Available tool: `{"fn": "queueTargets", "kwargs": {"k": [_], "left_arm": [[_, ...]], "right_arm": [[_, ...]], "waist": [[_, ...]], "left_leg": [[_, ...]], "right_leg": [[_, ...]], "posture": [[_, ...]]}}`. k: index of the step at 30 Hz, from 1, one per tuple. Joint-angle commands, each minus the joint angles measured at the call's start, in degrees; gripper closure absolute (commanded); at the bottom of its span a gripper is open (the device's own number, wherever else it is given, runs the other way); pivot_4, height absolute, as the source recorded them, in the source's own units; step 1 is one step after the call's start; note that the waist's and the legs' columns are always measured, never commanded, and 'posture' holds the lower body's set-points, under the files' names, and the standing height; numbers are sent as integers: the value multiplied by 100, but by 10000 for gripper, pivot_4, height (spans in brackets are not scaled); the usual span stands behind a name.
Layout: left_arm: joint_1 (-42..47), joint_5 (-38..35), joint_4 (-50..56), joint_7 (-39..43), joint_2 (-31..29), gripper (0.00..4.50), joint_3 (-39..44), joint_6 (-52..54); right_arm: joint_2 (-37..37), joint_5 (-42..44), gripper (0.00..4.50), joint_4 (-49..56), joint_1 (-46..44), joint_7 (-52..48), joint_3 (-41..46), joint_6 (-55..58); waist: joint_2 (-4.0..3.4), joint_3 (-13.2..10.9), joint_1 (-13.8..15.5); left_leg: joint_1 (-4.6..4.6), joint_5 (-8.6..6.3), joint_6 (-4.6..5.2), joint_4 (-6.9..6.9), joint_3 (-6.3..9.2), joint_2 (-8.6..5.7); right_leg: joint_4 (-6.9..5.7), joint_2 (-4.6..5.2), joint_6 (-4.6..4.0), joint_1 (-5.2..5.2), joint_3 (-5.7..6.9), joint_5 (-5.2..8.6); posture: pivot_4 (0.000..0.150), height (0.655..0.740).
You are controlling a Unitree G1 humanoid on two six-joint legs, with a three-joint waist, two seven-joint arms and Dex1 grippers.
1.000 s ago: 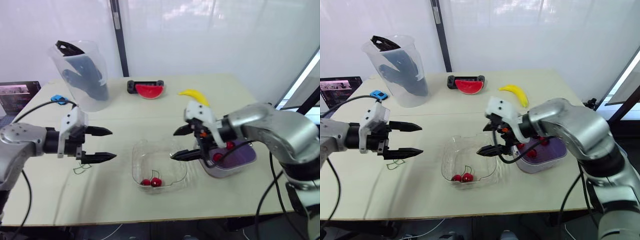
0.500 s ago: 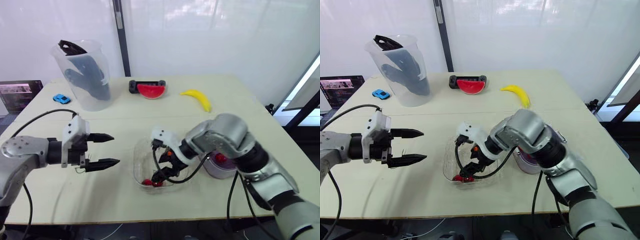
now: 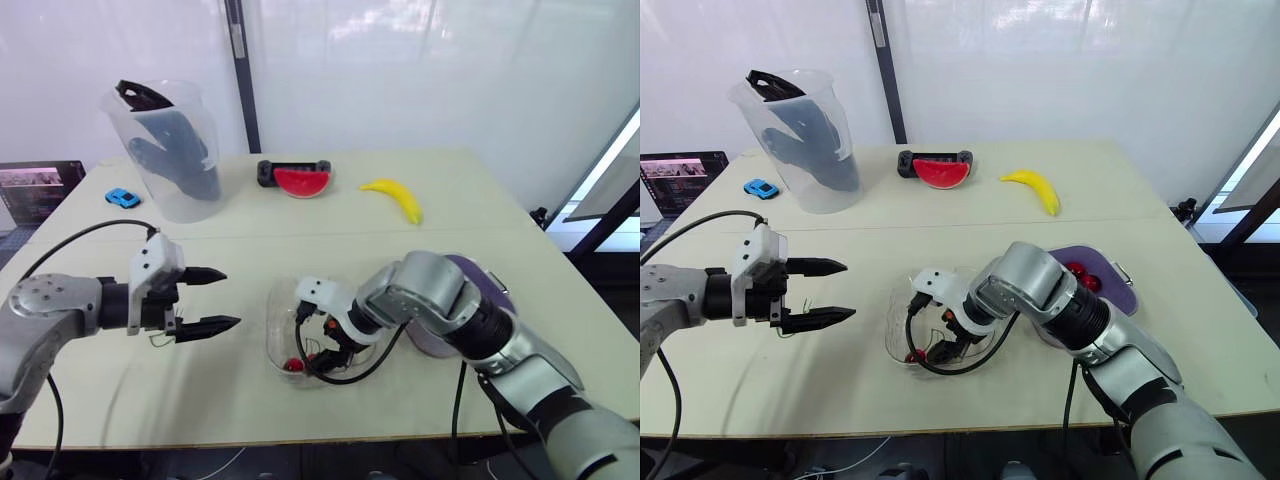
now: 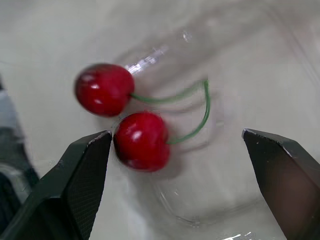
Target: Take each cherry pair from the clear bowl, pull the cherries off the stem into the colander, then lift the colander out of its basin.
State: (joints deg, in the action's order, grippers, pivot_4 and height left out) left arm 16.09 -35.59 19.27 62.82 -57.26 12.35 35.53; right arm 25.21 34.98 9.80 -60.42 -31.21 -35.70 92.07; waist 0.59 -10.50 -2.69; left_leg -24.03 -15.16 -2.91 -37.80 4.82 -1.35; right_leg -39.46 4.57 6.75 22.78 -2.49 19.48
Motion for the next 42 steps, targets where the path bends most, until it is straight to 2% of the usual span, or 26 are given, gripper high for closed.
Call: {"fn": "queueTargets", "kwargs": {"k": [1,18,21,24,35,39,42], "left_arm": [[116,-56,86,-14,0,258,66,-43],[292,33,-104,-19,77,258,-147,-66],[285,84,-135,10,64,0,-171,-93],[308,95,-157,20,79,0,-170,-92],[406,149,-234,27,171,0,-249,-120],[472,161,-277,25,221,0,-293,-132],[530,145,-306,23,266,0,-314,-108]], "right_arm": [[-50,-144,0,87,-22,72,-11,-12],[-105,-299,0,242,-21,-40,5,-300],[-115,-332,8850,217,10,-49,-6,-316],[-141,-349,22940,194,17,-71,4,-302],[-89,-428,22940,278,52,-131,-8,-353],[-52,-463,33586,340,57,-144,-35,-403],[-23,-428,33586,403,35,-171,29,-363]], "waist": [[0,0,0],[0,0,-4],[0,0,-4],[0,0,-4],[0,0,-3],[0,0,-2],[0,0,-3]], "left_leg": [[0,0,0,0,0,0],[0,0,0,0,1,0],[0,0,0,0,0,0],[0,0,0,0,1,0],[0,0,0,0,0,0],[0,0,0,0,1,0],[0,0,0,0,0,-1]], "right_leg": [[0,0,0,0,0,0],[0,-2,0,1,0,0],[0,-1,0,1,0,0],[0,-2,0,1,0,0],[0,-1,0,0,0,0],[0,-2,0,0,0,0],[0,-1,0,0,0,0]], "posture": [[1500,7400],[1500,7400],[1500,7400],[1500,7400],[1500,7400],[1500,7400],[1500,7400]]}}
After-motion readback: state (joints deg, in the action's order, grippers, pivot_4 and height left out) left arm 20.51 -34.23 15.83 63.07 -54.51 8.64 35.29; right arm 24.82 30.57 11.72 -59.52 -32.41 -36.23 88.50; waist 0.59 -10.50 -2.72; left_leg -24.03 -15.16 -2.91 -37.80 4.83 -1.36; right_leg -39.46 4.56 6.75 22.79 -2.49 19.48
